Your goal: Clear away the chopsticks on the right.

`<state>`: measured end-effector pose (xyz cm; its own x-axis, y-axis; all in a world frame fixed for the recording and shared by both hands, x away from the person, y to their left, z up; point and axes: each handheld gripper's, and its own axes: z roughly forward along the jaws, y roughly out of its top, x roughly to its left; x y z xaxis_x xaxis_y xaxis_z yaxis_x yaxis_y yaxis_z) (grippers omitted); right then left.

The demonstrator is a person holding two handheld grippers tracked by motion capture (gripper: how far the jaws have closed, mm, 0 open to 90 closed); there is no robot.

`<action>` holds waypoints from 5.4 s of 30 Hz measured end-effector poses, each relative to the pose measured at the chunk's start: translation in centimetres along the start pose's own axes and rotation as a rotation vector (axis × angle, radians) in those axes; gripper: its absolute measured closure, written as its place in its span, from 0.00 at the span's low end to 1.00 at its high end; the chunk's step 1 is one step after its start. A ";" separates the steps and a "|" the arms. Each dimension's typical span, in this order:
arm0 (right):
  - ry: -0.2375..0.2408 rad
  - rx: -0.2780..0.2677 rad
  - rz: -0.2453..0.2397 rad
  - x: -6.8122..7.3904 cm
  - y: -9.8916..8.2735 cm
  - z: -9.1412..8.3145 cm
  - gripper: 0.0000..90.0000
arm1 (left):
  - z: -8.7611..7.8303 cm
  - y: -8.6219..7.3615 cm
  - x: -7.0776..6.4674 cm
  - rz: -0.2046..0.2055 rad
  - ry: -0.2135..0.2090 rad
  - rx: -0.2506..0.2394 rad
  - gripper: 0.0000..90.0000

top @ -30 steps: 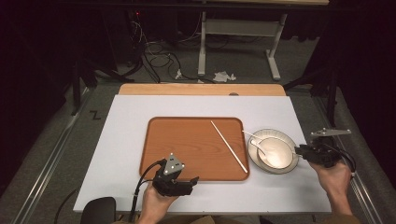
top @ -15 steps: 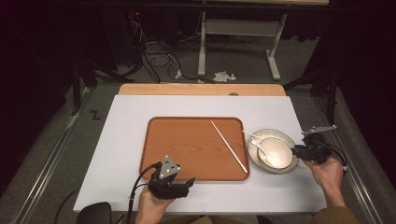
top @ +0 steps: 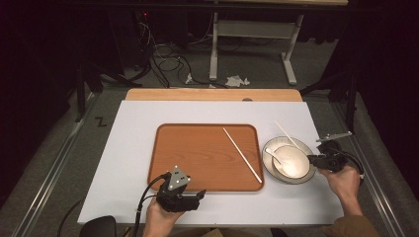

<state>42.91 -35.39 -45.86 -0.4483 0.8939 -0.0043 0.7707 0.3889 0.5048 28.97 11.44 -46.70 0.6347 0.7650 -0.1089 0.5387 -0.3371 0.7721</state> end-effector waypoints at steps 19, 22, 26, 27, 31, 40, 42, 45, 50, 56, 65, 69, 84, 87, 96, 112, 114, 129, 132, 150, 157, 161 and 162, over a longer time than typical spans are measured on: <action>-0.002 -0.130 0.022 1.1 -1.1 -3.6 0.95 | 1.3 1.0 -0.2 0.024 -0.053 0.020 0.33; 0.008 -0.157 0.036 1.4 -1.4 -4.5 0.95 | 1.7 1.2 -0.2 0.029 -0.064 0.024 0.33; 0.024 -0.191 0.027 2.3 -1.7 -5.8 0.95 | 2.2 1.5 0.0 0.016 -0.084 0.026 0.33; 0.022 -0.192 0.022 2.7 -1.7 -6.0 0.95 | 2.3 1.6 0.1 0.002 -0.095 0.028 0.33; 0.016 -0.186 -0.023 4.5 -1.6 -6.4 0.95 | 2.3 1.9 0.4 -0.026 -0.129 0.015 0.33; 0.053 -0.204 -0.071 7.8 -1.8 -7.3 0.95 | 3.4 2.5 0.3 -0.003 -0.143 0.045 0.34; 0.065 -0.204 -0.084 8.8 -1.7 -7.3 0.95 | 3.8 2.6 0.3 0.000 -0.145 0.053 0.34; 0.073 -0.197 -0.104 10.3 -1.6 -7.2 0.95 | 4.0 2.7 0.2 0.006 -0.151 0.057 0.33; 0.098 -0.183 -0.142 12.6 -1.0 -6.5 0.95 | 3.8 2.7 0.2 0.008 -0.150 0.052 0.33; 0.118 -0.166 -0.201 15.7 0.2 -4.7 0.95 | 3.9 2.7 0.2 0.008 -0.153 0.056 0.34; 0.161 -0.133 -0.240 18.5 1.1 -2.2 0.95 | 3.6 2.7 0.3 0.008 -0.149 0.048 0.33; 0.153 -0.126 -0.243 19.1 1.6 -1.8 0.95 | 3.6 2.7 0.3 0.004 -0.147 0.049 0.33; 0.085 -0.036 -0.271 19.2 2.5 2.0 0.95 | 2.4 1.6 0.4 -0.017 -0.102 0.044 0.33; 0.081 -0.019 -0.272 19.1 2.8 2.6 0.94 | 2.0 1.3 0.5 -0.027 -0.090 0.039 0.33; 0.090 0.012 -0.274 19.1 3.7 4.3 0.94 | 1.0 0.4 0.8 -0.053 -0.053 0.040 0.33; 0.093 0.032 -0.285 18.9 4.6 5.8 0.93 | -0.2 -0.6 1.1 -0.090 -0.008 0.035 0.33; 0.098 0.033 -0.286 18.9 4.7 5.9 0.92 | -0.4 -0.8 1.1 -0.092 -0.001 0.031 0.33; 0.120 0.017 -0.302 18.9 5.0 5.7 0.84 | -0.9 -1.4 1.1 -0.105 0.001 0.036 0.33; 0.132 -0.004 -0.305 18.8 5.0 5.1 0.81 | -0.8 -1.3 1.2 -0.101 0.005 0.039 0.33; 0.210 -0.156 -0.270 16.8 3.8 0.2 0.72 | 0.2 -0.2 1.0 -0.017 0.026 0.027 0.33; 0.200 -0.186 -0.260 15.9 2.5 -1.5 0.69 | 0.8 0.6 1.0 -0.002 0.022 0.004 0.35; 0.208 -0.202 -0.254 15.2 1.6 -2.3 0.68 | 1.3 0.9 1.0 -0.006 0.003 0.012 0.35; 0.206 -0.200 -0.244 15.1 1.3 -2.4 0.68 | 1.5 1.0 1.0 -0.006 -0.003 0.015 0.35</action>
<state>36.11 -21.93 -43.19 -0.7054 0.7086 0.0183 0.5354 0.5157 0.6689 30.99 11.05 -46.94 0.6333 0.7653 -0.1151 0.5504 -0.3407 0.7622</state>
